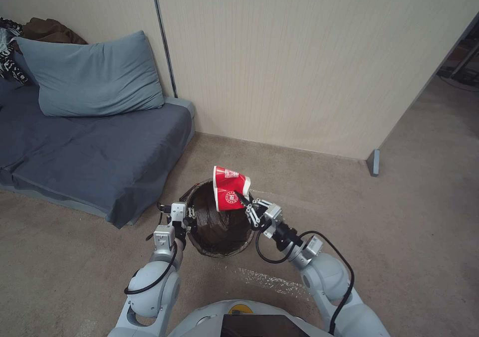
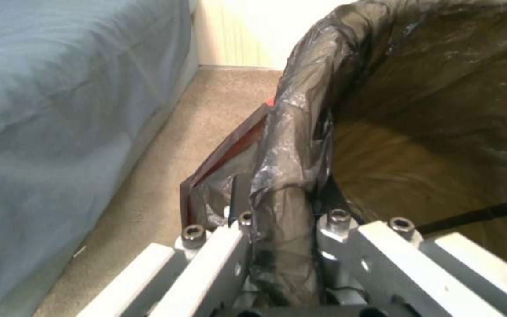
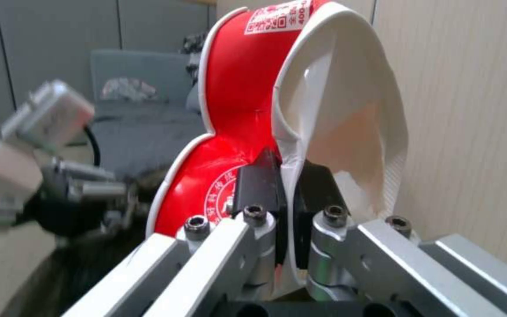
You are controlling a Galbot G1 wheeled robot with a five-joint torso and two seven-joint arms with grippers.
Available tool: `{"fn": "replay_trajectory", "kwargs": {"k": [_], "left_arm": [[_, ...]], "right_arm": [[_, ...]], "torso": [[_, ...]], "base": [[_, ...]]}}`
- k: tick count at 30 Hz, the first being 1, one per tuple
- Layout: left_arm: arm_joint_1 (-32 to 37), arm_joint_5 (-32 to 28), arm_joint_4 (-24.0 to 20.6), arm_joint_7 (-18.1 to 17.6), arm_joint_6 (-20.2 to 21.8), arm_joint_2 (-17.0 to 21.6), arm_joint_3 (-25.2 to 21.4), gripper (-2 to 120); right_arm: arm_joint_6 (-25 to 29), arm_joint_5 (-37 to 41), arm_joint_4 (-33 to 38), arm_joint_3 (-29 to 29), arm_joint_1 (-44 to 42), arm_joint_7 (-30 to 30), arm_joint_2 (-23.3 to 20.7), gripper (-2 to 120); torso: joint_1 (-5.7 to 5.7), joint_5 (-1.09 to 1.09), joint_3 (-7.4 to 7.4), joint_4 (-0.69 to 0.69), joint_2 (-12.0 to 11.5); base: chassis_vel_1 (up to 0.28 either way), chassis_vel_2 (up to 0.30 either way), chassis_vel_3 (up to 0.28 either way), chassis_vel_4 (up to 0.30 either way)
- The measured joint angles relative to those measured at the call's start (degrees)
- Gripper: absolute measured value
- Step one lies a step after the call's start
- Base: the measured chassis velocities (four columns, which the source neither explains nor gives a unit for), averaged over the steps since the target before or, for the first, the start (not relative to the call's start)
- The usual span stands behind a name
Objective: Pick up the trash bin, then pick up the garbage from the floor and place it into the trash bin.
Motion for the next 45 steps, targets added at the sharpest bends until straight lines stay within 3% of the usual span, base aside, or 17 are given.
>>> {"fn": "replay_trajectory", "kwargs": {"k": [1, 12, 23, 26, 29, 31, 33, 36, 39, 45], "left_arm": [[0.0, 0.2, 0.0, 0.0, 0.0, -0.2, 0.5, 3], [0.4, 1.3, -0.2, -0.1, 0.1, -0.6, 1.6, 3], [0.3, 1.7, -0.1, -0.2, 0.0, -0.8, 1.9, 3], [0.2, 1.9, 0.0, -0.2, 0.0, -0.9, 2.0, 3], [0.1, 2.1, 0.2, -0.2, 0.0, -1.0, 2.2, 3], [0.1, 2.2, 0.2, -0.2, 0.0, -1.1, 2.3, 3], [0.1, 2.3, 0.4, -0.1, -0.1, -1.2, 2.4, 3], [0.1, 2.4, 0.5, -0.1, -0.1, -1.3, 2.5, 3], [0.0, 2.5, 0.6, -0.1, -0.1, -1.4, 2.6, 3], [-0.1, 2.5, 0.7, -0.1, -0.1, -1.4, 2.6, 3]], "right_arm": [[-0.3, -1.1, -0.6, -1.5, 0.1, 0.2, -0.7, 0], [-1.2, -8.3, -11.6, -10.2, 2.6, 4.2, -1.9, 0], [-7.0, -16.3, -11.9, -12.3, 1.1, 9.4, -3.0, 0], [-8.4, -17.4, -11.3, -12.3, 0.5, 9.4, -3.7, 7], [-11.1, -18.9, -9.4, -12.0, 0.0, 9.8, -4.6, 22], [-11.4, -19.0, -9.3, -11.9, 0.0, 9.8, -4.7, 25], [-11.9, -19.0, -8.8, -11.8, -0.1, 9.9, -4.9, 37], [-11.9, -19.0, -8.7, -11.8, -0.1, 9.9, -5.0, 43], [-11.9, -19.1, -8.7, -11.9, -0.2, 9.9, -5.0, 59], [-11.9, -19.5, -8.8, -12.0, -0.3, 9.7, -4.9, 76]], "torso": [[0.0, 0.01, 0.0, 0.06, 0.0], [0.0, 0.01, 0.0, 0.03, 0.0], [0.0, 0.01, 0.0, 0.03, 0.0], [0.0, 0.01, 0.0, 0.03, 0.0], [0.0, 0.01, 0.0, 0.03, 0.0], [0.0, 0.01, 0.0, 0.03, 0.0], [0.0, 0.01, 0.0, 0.03, 0.0], [0.0, 0.01, 0.0, 0.03, 0.0], [0.0, 0.01, 0.0, 0.03, 0.0], [0.0, 0.01, 0.0, 0.03, 0.0]], "base": [[0.0, 0.0, 0.0, 0.0], [0.0, 0.0, 0.0, 0.0], [0.0, 0.0, 0.0, 0.0], [0.0, 0.0, 0.0, 0.0], [0.0, 0.0, 0.0, 0.0], [0.0, 0.0, 0.0, 0.0], [0.0, 0.0, 0.0, 0.0], [0.0, 0.0, 0.0, 0.0], [0.0, 0.0, 0.0, 0.0], [0.0, 0.0, 0.0, 0.0]]}}
